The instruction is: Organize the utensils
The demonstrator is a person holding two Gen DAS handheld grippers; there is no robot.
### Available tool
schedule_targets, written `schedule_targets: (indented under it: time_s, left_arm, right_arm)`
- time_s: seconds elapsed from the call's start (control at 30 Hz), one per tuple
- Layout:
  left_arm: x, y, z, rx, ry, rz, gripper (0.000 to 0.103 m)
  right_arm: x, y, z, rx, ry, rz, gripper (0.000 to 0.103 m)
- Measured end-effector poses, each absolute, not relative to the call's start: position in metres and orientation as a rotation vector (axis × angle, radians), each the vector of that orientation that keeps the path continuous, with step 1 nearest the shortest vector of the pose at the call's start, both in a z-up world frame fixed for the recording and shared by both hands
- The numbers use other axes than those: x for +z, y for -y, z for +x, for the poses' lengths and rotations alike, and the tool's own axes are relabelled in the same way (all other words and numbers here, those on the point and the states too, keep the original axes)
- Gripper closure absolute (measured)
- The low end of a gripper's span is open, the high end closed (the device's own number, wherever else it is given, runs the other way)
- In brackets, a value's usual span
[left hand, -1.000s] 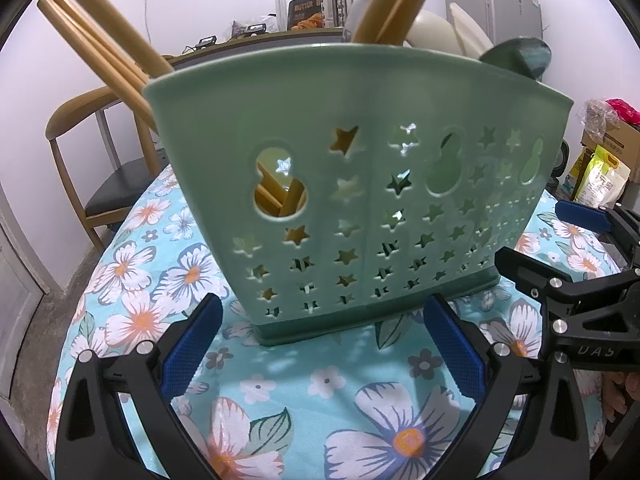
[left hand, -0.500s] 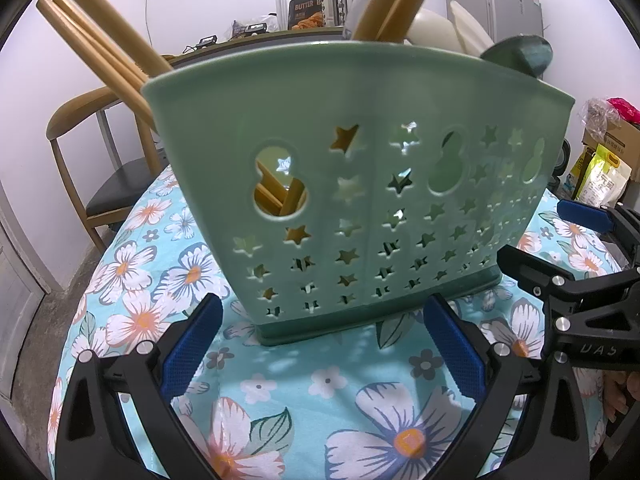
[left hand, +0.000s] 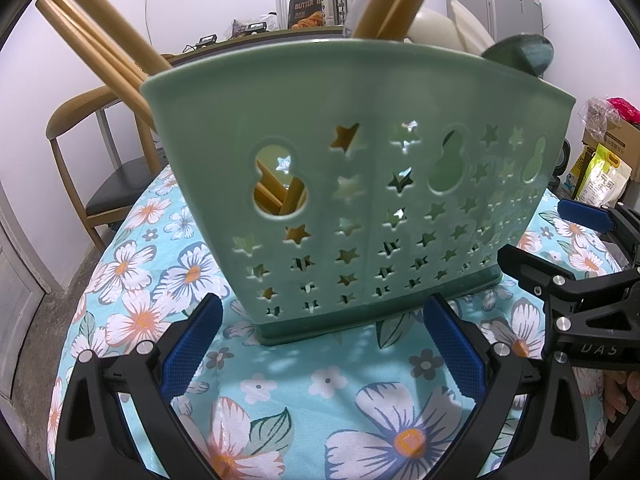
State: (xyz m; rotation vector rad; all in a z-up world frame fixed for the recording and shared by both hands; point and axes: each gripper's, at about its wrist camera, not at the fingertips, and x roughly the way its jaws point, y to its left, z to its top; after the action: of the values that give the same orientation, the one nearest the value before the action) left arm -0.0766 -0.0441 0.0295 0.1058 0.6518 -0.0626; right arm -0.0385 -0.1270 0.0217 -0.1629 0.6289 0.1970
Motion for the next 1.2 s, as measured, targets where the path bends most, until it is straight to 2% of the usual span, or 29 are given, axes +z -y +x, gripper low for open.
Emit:
schedule_targets:
  time_s: [1.2]
  left_arm:
    - [0.0285,0.0396,-0.0771,-0.055,-0.654,0.104,0.005]
  right_arm:
    - [0.0216,0.1272,-0.0386,0.195,-0.628,-0.162,0.007]
